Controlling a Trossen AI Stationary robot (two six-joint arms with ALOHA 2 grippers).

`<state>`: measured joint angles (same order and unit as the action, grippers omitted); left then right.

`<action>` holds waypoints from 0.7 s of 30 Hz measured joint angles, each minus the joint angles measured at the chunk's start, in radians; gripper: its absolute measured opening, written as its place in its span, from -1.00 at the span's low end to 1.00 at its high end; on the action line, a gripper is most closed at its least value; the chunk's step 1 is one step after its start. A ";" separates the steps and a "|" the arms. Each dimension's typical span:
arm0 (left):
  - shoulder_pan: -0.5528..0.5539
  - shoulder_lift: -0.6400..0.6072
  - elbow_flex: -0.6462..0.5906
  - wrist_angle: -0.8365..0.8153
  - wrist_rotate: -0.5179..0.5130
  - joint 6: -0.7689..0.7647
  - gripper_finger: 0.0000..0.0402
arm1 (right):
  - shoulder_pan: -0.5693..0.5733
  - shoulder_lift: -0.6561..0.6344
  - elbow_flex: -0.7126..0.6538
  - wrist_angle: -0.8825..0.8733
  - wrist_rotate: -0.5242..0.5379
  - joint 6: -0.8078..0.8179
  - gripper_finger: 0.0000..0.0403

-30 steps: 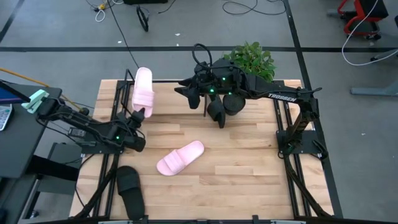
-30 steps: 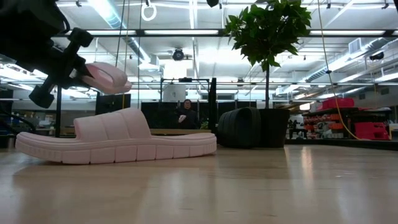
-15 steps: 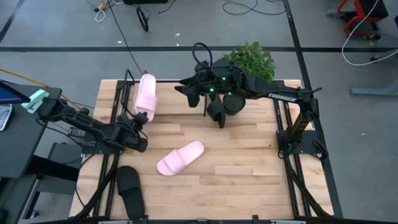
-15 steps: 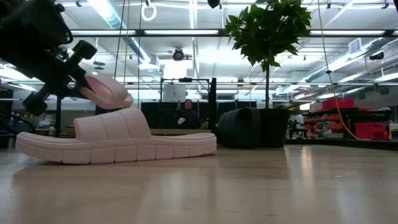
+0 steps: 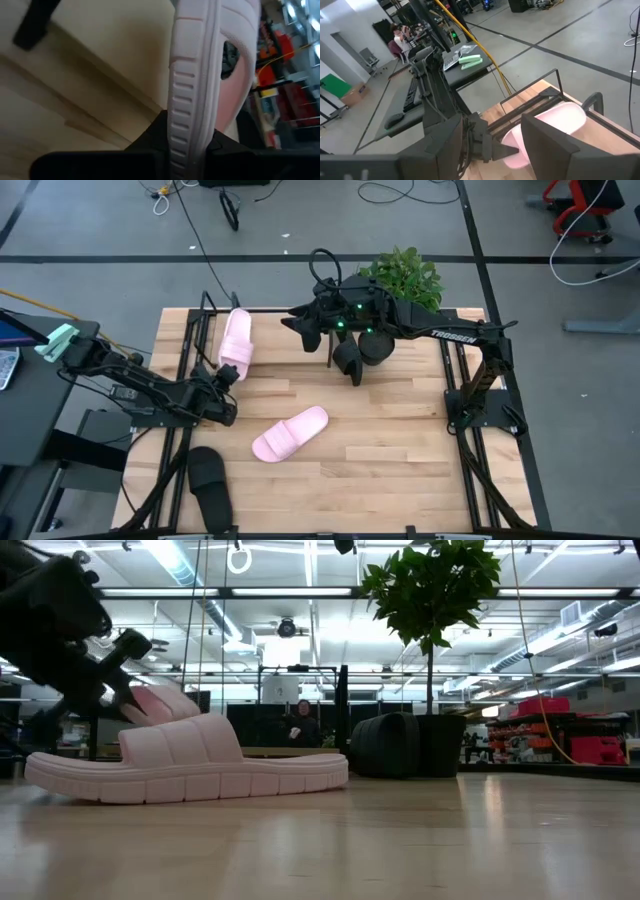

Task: Pick and place slides into the shelf
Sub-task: Put the right pink slide on the shelf

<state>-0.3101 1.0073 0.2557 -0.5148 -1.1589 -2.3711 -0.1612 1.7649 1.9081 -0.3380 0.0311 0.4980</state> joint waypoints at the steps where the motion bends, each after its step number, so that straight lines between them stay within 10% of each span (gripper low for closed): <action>1: -0.002 0.000 -0.023 0.044 -0.005 0.000 -0.79 | 0.000 0.000 0.000 -0.001 0.000 0.000 0.03; 21: 0.016 -0.008 -0.106 0.204 -0.038 0.010 -0.80 | 0.000 0.000 0.000 -0.015 0.017 0.026 0.03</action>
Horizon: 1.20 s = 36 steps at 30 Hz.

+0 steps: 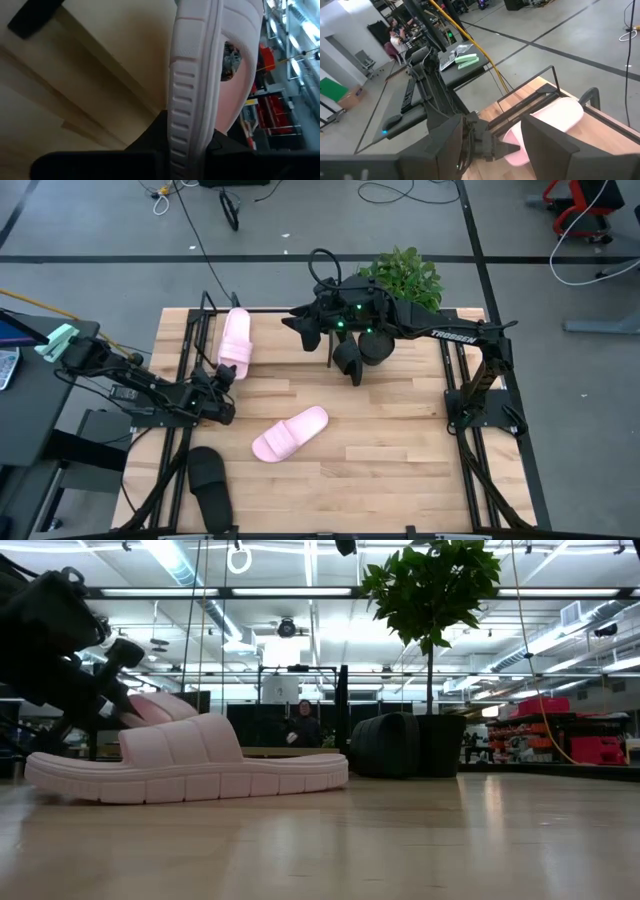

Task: Pick and place slides into the shelf
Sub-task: Put the right pink slide on the shelf

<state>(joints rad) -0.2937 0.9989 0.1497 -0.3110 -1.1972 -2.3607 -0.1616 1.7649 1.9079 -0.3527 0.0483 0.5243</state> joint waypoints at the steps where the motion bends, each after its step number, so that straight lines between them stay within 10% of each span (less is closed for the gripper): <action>1: 0.004 0.000 0.000 -0.009 0.008 -0.003 -0.80 | 0.000 0.000 0.000 0.000 0.000 0.000 0.03; 36: 0.009 -0.092 0.015 -0.197 0.016 -0.004 -0.80 | 0.000 0.000 0.000 -0.018 0.004 0.000 0.03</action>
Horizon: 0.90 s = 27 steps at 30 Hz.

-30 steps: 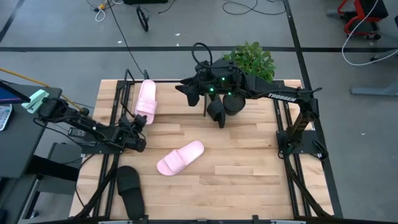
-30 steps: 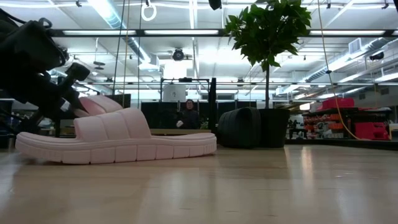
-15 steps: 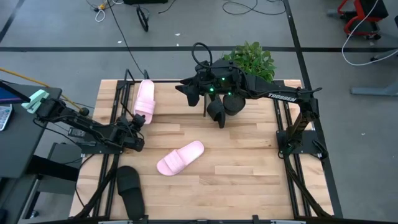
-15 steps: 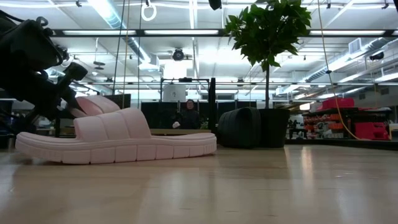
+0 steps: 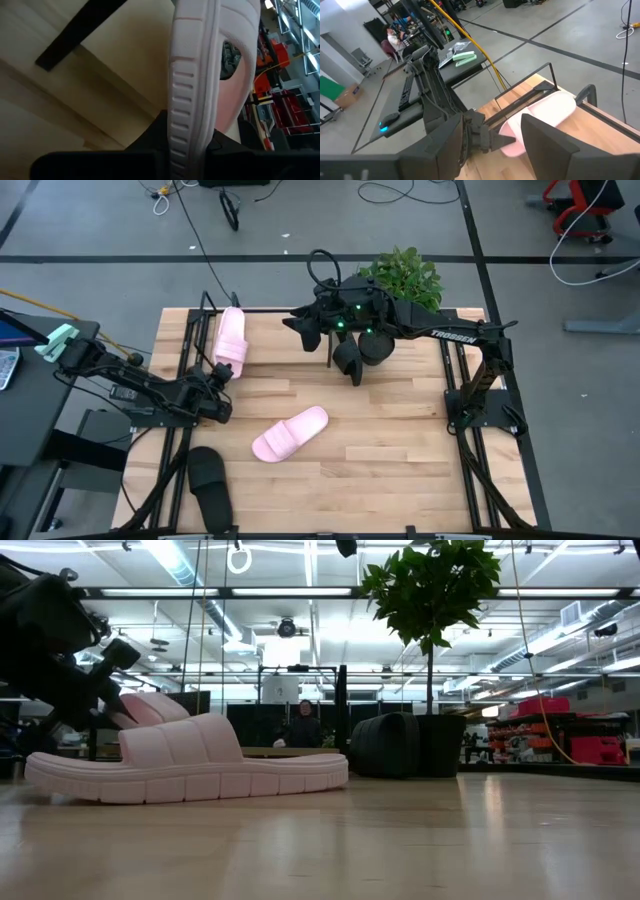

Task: Pick and place slides into the shelf
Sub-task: Put the right pink slide on the shelf

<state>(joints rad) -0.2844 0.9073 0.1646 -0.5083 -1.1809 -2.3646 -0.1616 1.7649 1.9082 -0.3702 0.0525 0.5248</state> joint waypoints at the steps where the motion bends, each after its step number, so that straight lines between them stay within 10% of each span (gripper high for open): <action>1: 0.000 0.000 0.000 -0.003 0.000 0.000 -0.80 | 0.000 0.000 0.000 0.000 0.000 0.000 0.03; 13: -0.004 0.000 0.004 -0.038 0.015 0.021 -0.72 | 0.000 0.000 0.000 0.000 0.000 0.000 0.03; 27: -0.013 0.000 0.003 -0.040 0.010 0.021 -0.15 | 0.000 0.000 0.000 -0.001 -0.001 -0.002 0.03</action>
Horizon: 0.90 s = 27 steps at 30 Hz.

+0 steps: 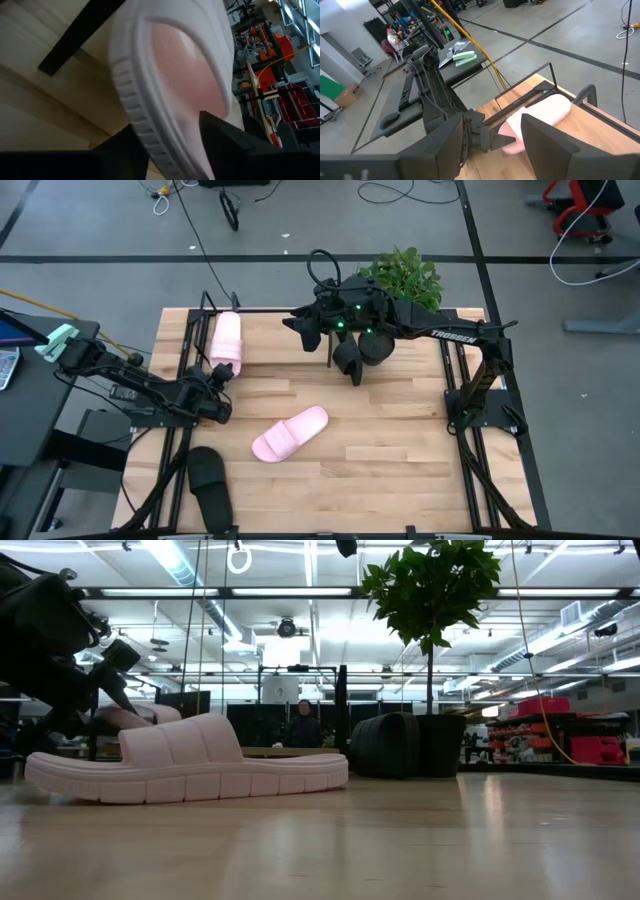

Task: Pick and place slides into the shelf
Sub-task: Put the right pink slide on the shelf

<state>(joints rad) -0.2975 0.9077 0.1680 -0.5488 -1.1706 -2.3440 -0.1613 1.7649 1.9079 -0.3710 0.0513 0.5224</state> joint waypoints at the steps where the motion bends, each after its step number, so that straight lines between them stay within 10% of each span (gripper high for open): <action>1: -0.005 0.000 0.000 0.000 0.000 0.000 -0.11 | 0.000 0.000 0.000 -0.001 0.000 0.000 0.03; 27: -0.168 0.000 -0.005 0.058 0.058 -0.009 0.36 | 0.000 0.000 0.000 -0.075 -0.031 -0.002 0.03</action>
<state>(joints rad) -0.4650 0.9073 0.1631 -0.4906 -1.1128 -2.3525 -0.1616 1.7649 1.9083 -0.4456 0.0200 0.5205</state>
